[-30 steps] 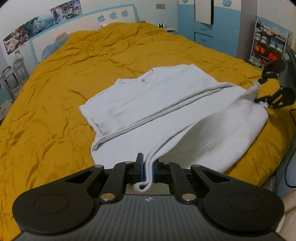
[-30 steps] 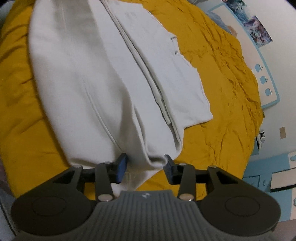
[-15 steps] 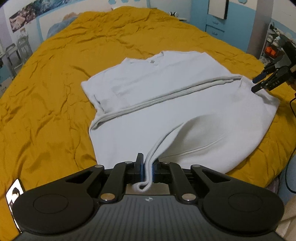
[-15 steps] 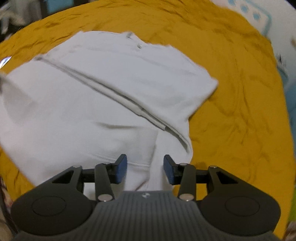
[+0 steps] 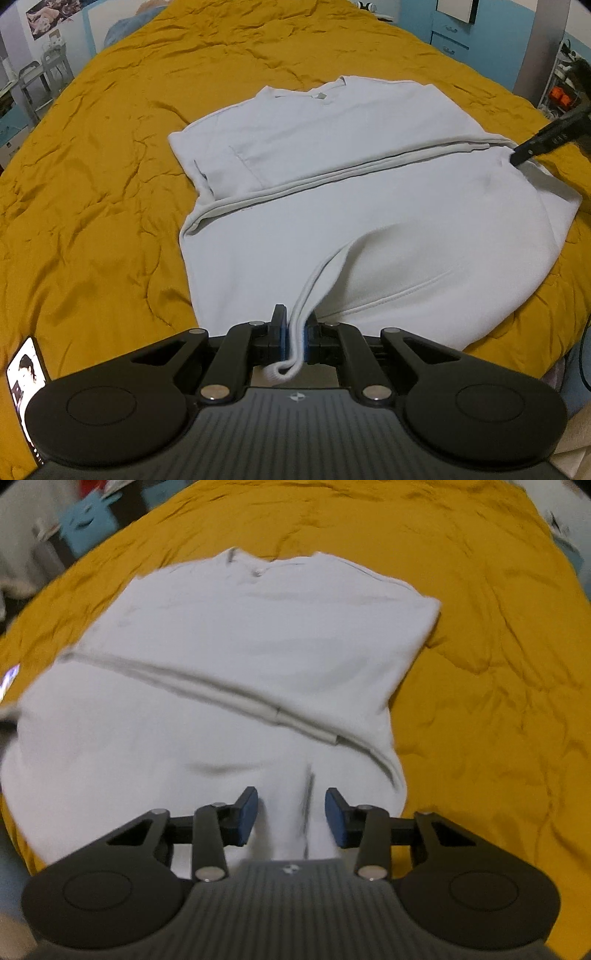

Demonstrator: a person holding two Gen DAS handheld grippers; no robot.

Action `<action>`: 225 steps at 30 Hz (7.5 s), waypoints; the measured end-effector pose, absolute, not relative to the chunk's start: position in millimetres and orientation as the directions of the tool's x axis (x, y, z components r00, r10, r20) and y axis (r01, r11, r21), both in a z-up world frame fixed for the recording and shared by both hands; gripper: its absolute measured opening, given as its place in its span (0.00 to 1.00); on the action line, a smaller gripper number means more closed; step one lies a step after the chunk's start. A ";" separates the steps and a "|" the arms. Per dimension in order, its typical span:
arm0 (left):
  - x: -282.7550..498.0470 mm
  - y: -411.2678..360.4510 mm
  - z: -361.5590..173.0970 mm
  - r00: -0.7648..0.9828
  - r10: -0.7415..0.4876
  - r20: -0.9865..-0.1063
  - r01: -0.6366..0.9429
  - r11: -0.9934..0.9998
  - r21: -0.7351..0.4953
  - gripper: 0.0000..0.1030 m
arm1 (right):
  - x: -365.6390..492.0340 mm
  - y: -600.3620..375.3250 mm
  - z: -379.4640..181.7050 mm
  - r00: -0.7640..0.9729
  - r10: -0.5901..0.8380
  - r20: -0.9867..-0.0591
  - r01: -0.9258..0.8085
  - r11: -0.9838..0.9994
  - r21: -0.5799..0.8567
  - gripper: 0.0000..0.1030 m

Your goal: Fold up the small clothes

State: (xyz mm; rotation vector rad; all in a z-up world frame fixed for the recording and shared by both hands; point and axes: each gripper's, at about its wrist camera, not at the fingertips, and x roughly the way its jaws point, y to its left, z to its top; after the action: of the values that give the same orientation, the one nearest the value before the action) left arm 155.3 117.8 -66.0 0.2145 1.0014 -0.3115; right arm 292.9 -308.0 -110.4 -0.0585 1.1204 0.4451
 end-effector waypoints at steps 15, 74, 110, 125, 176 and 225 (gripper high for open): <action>151.1 140.0 -22.8 0.621 -0.223 -0.752 0.260 0.963 -0.071 0.08 | 231.1 -354.7 -36.7 0.531 0.484 -0.695 -0.344 0.873 0.346 0.03; 451.7 201.8 -113.3 0.704 -0.270 -0.657 -0.057 0.901 -0.431 0.10 | 570.3 -280.2 -177.8 0.739 0.103 -0.666 -0.125 0.992 0.015 0.03; 308.0 165.2 -48.0 0.706 -0.144 -0.693 0.064 0.988 -0.139 0.27 | 396.0 -294.2 -106.0 0.686 0.159 -0.710 -0.158 0.985 0.068 0.27; 240.5 164.2 -111.7 0.664 0.010 -0.747 -0.133 0.986 -0.105 0.06 | 278.2 -288.1 -193.0 0.691 0.035 -0.722 -0.119 0.991 -0.065 0.16; 383.3 37.2 -125.8 0.648 -0.296 -0.702 0.105 0.947 -0.303 0.30 | 441.1 -359.9 -186.1 0.647 0.344 -0.681 0.081 0.857 0.510 0.61; 360.5 160.2 -90.9 0.737 -0.123 -0.665 -0.095 0.955 -0.282 0.30 | 515.6 -191.8 -63.6 0.657 0.586 -0.475 -0.064 0.670 0.739 0.06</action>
State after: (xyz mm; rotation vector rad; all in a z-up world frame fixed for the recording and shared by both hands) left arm 360.5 160.2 -90.9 -0.3092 0.7456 -0.0153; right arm 515.6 -191.8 -63.6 0.7546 0.7748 0.4108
